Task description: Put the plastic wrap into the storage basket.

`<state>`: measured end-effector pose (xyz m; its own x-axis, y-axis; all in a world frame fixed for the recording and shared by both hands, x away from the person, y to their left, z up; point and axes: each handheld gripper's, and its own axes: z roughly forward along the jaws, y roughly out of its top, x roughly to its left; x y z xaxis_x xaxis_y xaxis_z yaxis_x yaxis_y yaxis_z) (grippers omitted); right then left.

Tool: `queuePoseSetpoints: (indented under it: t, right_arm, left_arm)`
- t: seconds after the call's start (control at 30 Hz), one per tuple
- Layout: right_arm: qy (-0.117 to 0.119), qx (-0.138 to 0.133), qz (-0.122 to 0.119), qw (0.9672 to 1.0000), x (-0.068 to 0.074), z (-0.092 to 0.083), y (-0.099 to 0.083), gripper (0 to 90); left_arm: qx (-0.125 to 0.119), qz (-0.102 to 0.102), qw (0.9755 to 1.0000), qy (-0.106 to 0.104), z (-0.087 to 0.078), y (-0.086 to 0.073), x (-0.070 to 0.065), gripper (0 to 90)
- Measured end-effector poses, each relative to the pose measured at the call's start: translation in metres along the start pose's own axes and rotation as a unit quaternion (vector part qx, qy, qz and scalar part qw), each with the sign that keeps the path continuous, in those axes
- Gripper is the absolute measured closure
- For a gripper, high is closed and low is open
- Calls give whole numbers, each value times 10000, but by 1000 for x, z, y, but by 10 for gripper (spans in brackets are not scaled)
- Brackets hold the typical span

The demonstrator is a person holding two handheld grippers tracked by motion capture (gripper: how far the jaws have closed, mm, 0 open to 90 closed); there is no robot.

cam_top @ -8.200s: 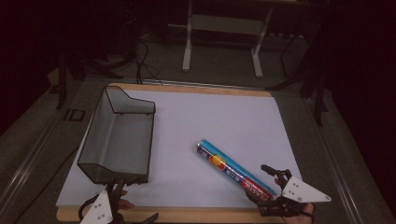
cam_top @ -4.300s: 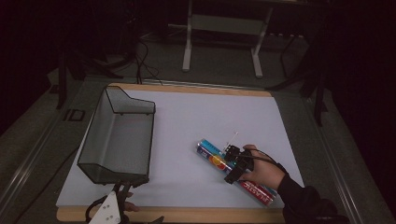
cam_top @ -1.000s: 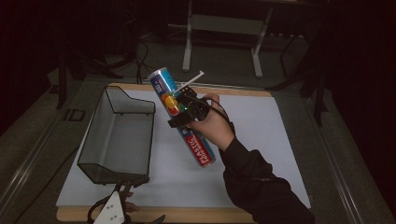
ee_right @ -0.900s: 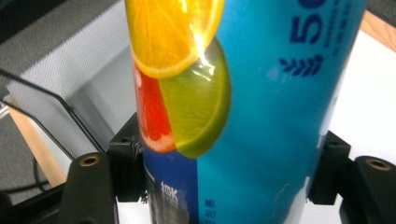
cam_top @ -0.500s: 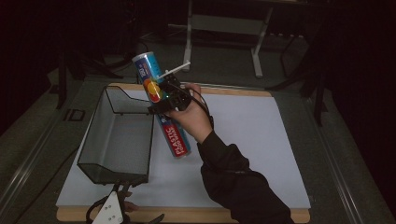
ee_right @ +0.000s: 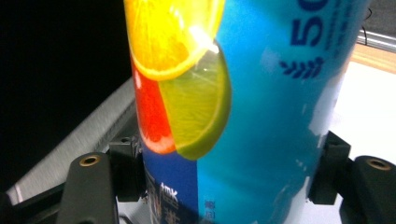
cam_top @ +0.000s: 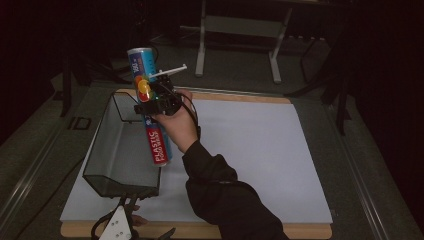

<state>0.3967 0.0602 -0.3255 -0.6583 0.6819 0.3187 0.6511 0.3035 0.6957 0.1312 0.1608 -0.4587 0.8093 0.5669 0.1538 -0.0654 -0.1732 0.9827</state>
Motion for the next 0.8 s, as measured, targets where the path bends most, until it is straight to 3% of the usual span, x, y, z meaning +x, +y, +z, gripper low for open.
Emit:
queuePoseSetpoints:
  t: [0.1, 0.27, 0.57, 0.63, 0.8]
  right_arm:
    - [25, -50, 186, 9998, 4, 9, 0, 317]
    - [-14, -120, 286, 9995, 8, 25, -6, 317]
    - [-69, -111, 699, 9975, -1, 54, -22, 317]
    - [70, -40, 978, 9952, -6, 62, -27, 317]
    - [-58, 226, 893, 9957, -7, 76, -36, 317]
  left_arm:
    - [-12, -6, 10000, -13, 0, 0, 0, 6]
    - [-24, 22, 10000, -31, 0, 1, -1, 6]
    - [-46, -5, 10000, -66, 0, 1, 1, 6]
    - [-26, 11, 10000, -70, 0, 1, 0, 6]
    - [-14, -14, 10000, -76, 1, 0, 2, 6]
